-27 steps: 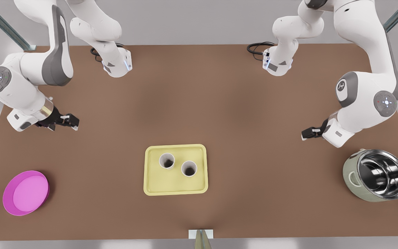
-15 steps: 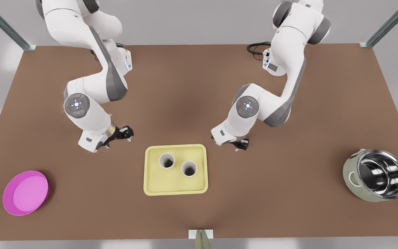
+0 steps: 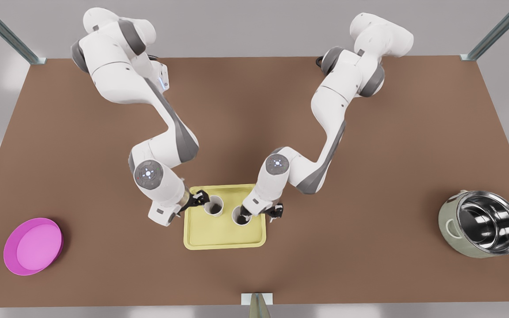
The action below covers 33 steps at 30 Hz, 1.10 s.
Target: Use the left arm to pick up the white IKEA cup from the tray and place it on the middle-left position; use the right arm to pick up the white IKEA cup from the tray and place it on the middle-right position
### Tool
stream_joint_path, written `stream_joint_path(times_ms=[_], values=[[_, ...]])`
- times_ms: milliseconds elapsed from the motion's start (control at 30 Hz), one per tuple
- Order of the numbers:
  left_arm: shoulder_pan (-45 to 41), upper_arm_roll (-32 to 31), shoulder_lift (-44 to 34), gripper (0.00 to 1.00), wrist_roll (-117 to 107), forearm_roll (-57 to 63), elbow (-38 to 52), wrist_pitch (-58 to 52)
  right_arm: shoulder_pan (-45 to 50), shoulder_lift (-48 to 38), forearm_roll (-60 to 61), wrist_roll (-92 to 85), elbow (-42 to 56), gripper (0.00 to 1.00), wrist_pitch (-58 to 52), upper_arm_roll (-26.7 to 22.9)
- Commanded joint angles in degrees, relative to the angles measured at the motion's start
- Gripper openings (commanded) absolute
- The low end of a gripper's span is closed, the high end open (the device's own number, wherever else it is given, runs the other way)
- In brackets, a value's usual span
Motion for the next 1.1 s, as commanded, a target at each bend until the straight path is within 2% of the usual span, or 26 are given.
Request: stream_joint_path(times_ms=[0,267,867,967,1000,1033,1067], values=[[0.0,0.0,0.4,1.00,-12.2,0.2,0.4,3.5,-0.1,2.0,0.0,7.6,1.9,1.00,3.5,0.0],[-1.4,-0.2,0.3,1.00,-6.0,1.1,1.0,-5.9,0.8,7.6,-0.1,7.8,1.8,1.00,5.4,0.2],[-2.9,0.1,4.9,0.99,-7.9,1.2,1.0,2.8,1.3,9.7,-0.5,6.3,-1.7,1.00,1.0,0.1],[-2.8,0.1,5.6,0.95,-8.0,1.1,1.1,4.5,1.7,10.6,-0.5,6.3,-1.8,1.00,1.0,0.1],[-2.8,0.0,5.6,0.87,-8.1,1.1,1.1,4.5,1.7,10.7,-0.5,6.3,-1.8,1.00,1.0,0.1],[-2.8,0.0,5.6,0.72,-8.7,1.0,1.9,4.5,1.8,10.8,-0.5,6.3,-1.8,1.00,1.0,0.1],[-2.8,-0.1,5.6,0.64,-9.4,1.0,2.0,4.5,1.8,10.8,-0.5,6.3,-1.8,1.00,1.0,0.1]])
